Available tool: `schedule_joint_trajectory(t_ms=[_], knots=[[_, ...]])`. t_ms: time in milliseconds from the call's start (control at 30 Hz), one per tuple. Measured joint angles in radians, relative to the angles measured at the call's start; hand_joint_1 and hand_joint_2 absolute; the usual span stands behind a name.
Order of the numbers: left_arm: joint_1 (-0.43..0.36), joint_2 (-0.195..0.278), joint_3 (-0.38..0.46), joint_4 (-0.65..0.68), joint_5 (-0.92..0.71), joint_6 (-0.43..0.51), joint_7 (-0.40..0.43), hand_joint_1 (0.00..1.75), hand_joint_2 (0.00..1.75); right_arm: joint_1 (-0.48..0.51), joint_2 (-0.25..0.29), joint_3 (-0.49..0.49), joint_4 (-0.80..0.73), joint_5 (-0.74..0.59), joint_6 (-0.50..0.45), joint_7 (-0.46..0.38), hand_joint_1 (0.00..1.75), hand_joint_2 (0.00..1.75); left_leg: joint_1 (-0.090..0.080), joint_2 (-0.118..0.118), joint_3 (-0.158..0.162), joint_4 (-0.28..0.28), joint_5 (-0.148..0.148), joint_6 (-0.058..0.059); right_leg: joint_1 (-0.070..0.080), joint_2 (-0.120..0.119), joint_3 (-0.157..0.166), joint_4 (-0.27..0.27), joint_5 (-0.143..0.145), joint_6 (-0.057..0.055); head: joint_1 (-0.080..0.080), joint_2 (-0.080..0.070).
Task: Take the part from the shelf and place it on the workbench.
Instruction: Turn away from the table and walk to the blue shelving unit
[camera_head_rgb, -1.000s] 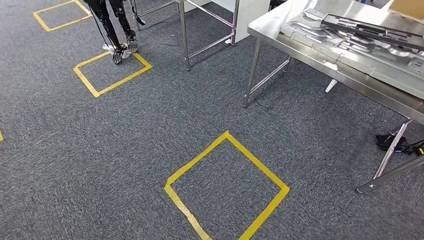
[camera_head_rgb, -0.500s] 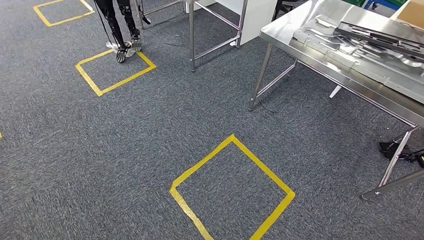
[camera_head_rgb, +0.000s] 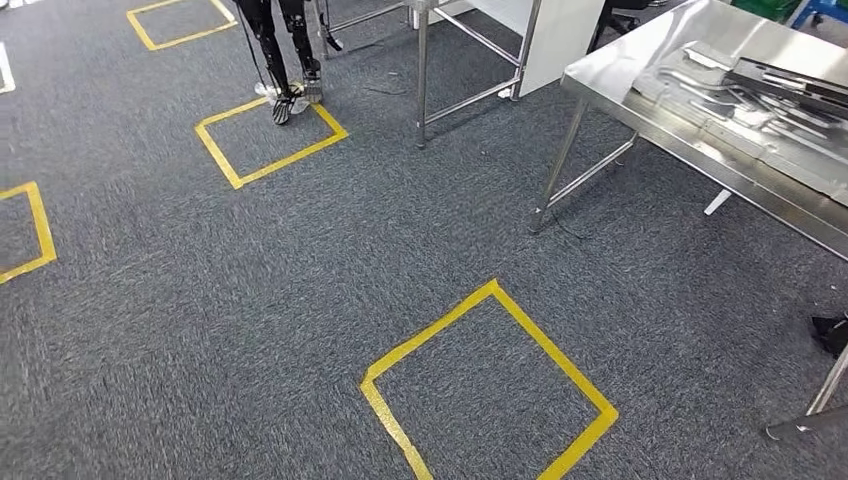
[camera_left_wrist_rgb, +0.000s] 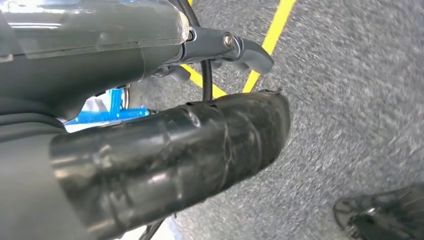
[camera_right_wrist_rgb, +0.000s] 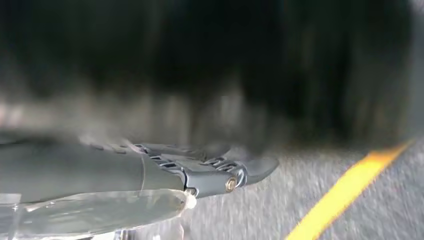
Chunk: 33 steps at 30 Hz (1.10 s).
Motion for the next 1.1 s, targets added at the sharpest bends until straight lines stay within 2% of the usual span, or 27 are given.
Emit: schedule_joint_trajectory(t_ms=[33,67,100,133,200,233,267,300,333,367,400,467,500,533,567,600,633,667,733,767,800,867,900,933,1000,1067,1100], knots=[[0.001,0.001,0.001,0.0,0.001,0.001,0.0,0.0,0.0,-0.001,0.0,0.003,0.0,0.006,-0.001,0.001,0.0,1.31,0.006,0.007,-0.039,0.065,-0.023,-0.008,0.0,-0.012,0.004,0.0,-0.003,0.001,0.0,0.0],[0.003,0.001,0.002,0.0,0.002,0.002,0.0,0.0,0.0,-0.002,0.0,0.006,0.0,0.011,-0.001,0.002,0.0,1.75,0.012,0.011,-0.072,0.113,-0.032,-0.015,-0.001,-0.024,0.006,0.001,-0.008,0.003,0.0,0.0],[0.006,0.002,0.004,0.0,0.002,0.002,0.0,0.0,0.0,-0.003,0.0,0.008,0.0,0.014,-0.001,0.002,0.0,1.75,0.018,0.015,-0.088,0.129,-0.023,-0.022,-0.002,-0.035,0.009,0.004,-0.013,0.006,0.0,0.0],[0.009,0.002,0.004,0.0,0.002,0.002,0.0,0.0,0.0,-0.003,0.0,0.011,0.0,0.018,-0.001,0.003,0.0,1.75,0.023,0.021,-0.084,0.106,0.005,-0.027,-0.004,-0.046,0.012,0.007,-0.019,0.01,0.0,0.0],[0.013,0.002,0.005,0.0,0.001,0.002,0.002,0.0,0.0,-0.004,0.0,0.019,0.0,0.025,0.0,0.003,0.0,1.75,0.028,0.054,-0.031,-0.019,0.079,-0.035,-0.008,-0.067,0.019,0.018,-0.034,0.021,0.0,0.0],[0.012,0.002,0.005,0.0,0.0,0.002,0.003,0.0,0.0,-0.005,0.0,0.024,0.0,0.029,0.0,0.003,0.0,1.75,0.027,0.071,-0.006,-0.075,0.102,-0.033,-0.007,-0.075,0.021,0.025,-0.042,0.028,0.0,0.0],[0.01,0.002,0.005,0.0,-0.002,0.002,0.004,0.0,0.0,-0.006,0.0,0.028,0.0,0.033,0.004,0.003,0.0,1.75,0.024,0.082,0.008,-0.108,0.112,-0.027,-0.006,-0.083,0.023,0.03,-0.048,0.035,0.0,0.0],[0.008,0.003,0.005,0.0,-0.004,0.0,0.007,0.0,0.0,-0.009,0.0,0.033,0.0,0.036,0.01,0.003,0.0,1.75,0.02,0.084,0.011,-0.117,0.11,-0.019,-0.003,-0.09,0.024,0.032,-0.051,0.042,0.001,0.0],[0.007,0.003,0.005,0.0,-0.007,-0.003,0.01,0.0,0.0,-0.013,0.001,0.038,0.0,0.038,0.018,0.003,0.0,1.75,0.017,0.074,0.009,-0.117,0.111,-0.01,-0.002,-0.098,0.025,0.033,-0.054,0.047,0.001,0.0],[0.007,0.004,0.005,0.0,-0.009,-0.006,0.013,0.0,0.0,-0.016,0.002,0.043,0.0,0.039,0.027,0.002,0.0,1.31,0.017,0.063,0.009,-0.118,0.112,-0.001,-0.004,-0.1,0.027,0.032,-0.056,0.053,0.001,0.0],[0.006,0.005,0.004,0.001,-0.01,-0.011,0.016,0.0,0.0,-0.019,0.004,0.047,0.001,0.039,0.034,0.001,0.0,0.87,0.018,0.054,0.01,-0.121,0.114,0.006,-0.007,-0.089,0.026,0.039,-0.064,0.058,0.001,0.0],[0.0,0.008,0.004,0.002,-0.01,-0.021,0.021,0.0,0.0,-0.022,0.008,0.051,0.001,0.038,0.042,-0.008,0.0,0.0,0.02,0.035,0.012,-0.128,0.119,0.022,-0.012,-0.045,-0.003,0.106,-0.109,0.063,0.001,0.0],[-0.005,0.009,0.004,0.003,-0.01,-0.028,0.023,0.0,0.0,-0.023,0.009,0.053,0.001,0.038,0.043,-0.014,0.0,0.0,0.018,0.025,0.011,-0.129,0.119,0.026,-0.013,-0.024,-0.033,0.169,-0.143,0.063,0.001,0.0],[-0.01,0.011,0.004,0.004,-0.01,-0.034,0.025,0.0,0.0,-0.023,0.009,0.054,0.002,0.035,0.043,-0.021,0.0,0.0,0.015,0.013,0.01,-0.129,0.12,0.03,-0.013,-0.014,-0.069,0.241,-0.174,0.062,0.001,0.0],[-0.013,0.014,0.004,0.005,-0.01,-0.039,0.027,0.0,0.0,-0.023,0.009,0.055,0.002,0.03,0.041,-0.026,0.0,0.0,0.013,0.0,0.01,-0.128,0.119,0.032,-0.013,-0.01,-0.101,0.3,-0.191,0.06,0.001,0.0],[-0.014,0.017,0.004,0.007,-0.011,-0.043,0.027,0.0,0.0,-0.023,0.009,0.055,0.002,0.023,0.039,-0.029,0.0,0.0,0.011,-0.013,0.01,-0.127,0.119,0.032,-0.013,-0.008,-0.12,0.328,-0.189,0.058,0.001,0.0],[-0.015,0.022,0.003,0.008,-0.014,-0.045,0.028,0.0,0.0,-0.024,0.009,0.055,0.002,0.014,0.037,-0.032,0.0,0.0,0.009,-0.027,0.011,-0.125,0.119,0.032,-0.013,-0.006,-0.12,0.317,-0.166,0.055,0.001,0.0],[-0.015,0.026,0.002,0.009,-0.019,-0.046,0.028,0.0,0.0,-0.024,0.009,0.054,0.002,0.002,0.037,-0.031,0.0,0.0,0.009,-0.042,0.012,-0.124,0.118,0.032,-0.013,0.001,-0.103,0.269,-0.127,0.052,0.001,0.0],[-0.019,0.03,-0.005,0.011,-0.037,-0.046,0.027,0.0,0.0,-0.024,0.01,0.048,0.002,-0.021,0.037,-0.023,0.0,0.0,0.009,-0.069,0.01,-0.117,0.116,0.028,-0.014,0.05,-0.05,0.134,-0.058,0.044,0.001,0.0],[-0.022,0.031,-0.011,0.012,-0.047,-0.046,0.028,0.0,0.0,-0.022,0.01,0.043,0.002,-0.031,0.036,-0.018,0.0,0.0,0.009,-0.082,0.006,-0.115,0.117,0.023,-0.014,0.072,-0.032,0.089,-0.042,0.041,0.001,0.0],[-0.024,0.031,-0.017,0.013,-0.054,-0.046,0.028,0.0,0.0,-0.021,0.01,0.038,0.002,-0.038,0.035,-0.012,0.0,0.0,0.011,-0.094,0.002,-0.114,0.118,0.018,-0.013,0.086,-0.024,0.067,-0.039,0.04,0.001,0.0],[-0.024,0.031,-0.026,0.013,-0.061,-0.049,0.028,0.0,0.0,-0.02,0.011,0.028,0.003,-0.051,0.032,0.002,0.0,0.0,0.015,-0.116,-0.005,-0.117,0.123,0.004,-0.011,0.07,-0.02,0.058,-0.039,0.036,0.001,0.0],[-0.019,0.032,-0.028,0.014,-0.058,-0.053,0.025,0.0,0.0,-0.02,0.012,0.022,0.003,-0.057,0.032,0.014,0.0,0.0,0.015,-0.106,-0.008,-0.114,0.121,-0.002,-0.011,0.058,-0.016,0.051,-0.036,0.03,0.001,0.0],[-0.014,0.033,-0.029,0.014,-0.054,-0.056,0.02,0.0,0.0,-0.018,0.015,0.016,0.003,-0.062,0.033,0.028,0.0,0.0,0.013,-0.083,-0.014,-0.1,0.112,-0.007,-0.013,0.045,-0.01,0.043,-0.032,0.025,0.001,0.0],[-0.005,0.033,-0.029,0.015,-0.046,-0.059,0.011,0.0,0.0,-0.011,0.02,0.007,0.003,-0.064,0.035,0.053,0.0,0.0,0.013,-0.02,-0.051,-0.018,0.064,-0.013,-0.011,0.016,-0.002,0.032,-0.03,0.014,0.0,0.0],[0.002,0.035,-0.029,0.016,-0.047,-0.067,0.013,0.0,0.0,-0.004,0.024,-0.002,0.004,-0.063,0.033,0.069,0.0,0.0,0.019,0.005,-0.105,0.093,0.014,-0.02,-0.006,-0.015,0.001,0.031,-0.033,0.008,0.001,0.0],[0.006,0.038,-0.029,0.018,-0.049,-0.076,0.02,0.0,0.0,-0.002,0.029,-0.007,0.004,-0.061,0.032,0.068,0.0,0.0,0.022,0.009,-0.12,0.124,0.006,-0.024,-0.005,-0.03,0.002,0.032,-0.035,0.008,0.0,0.0]])
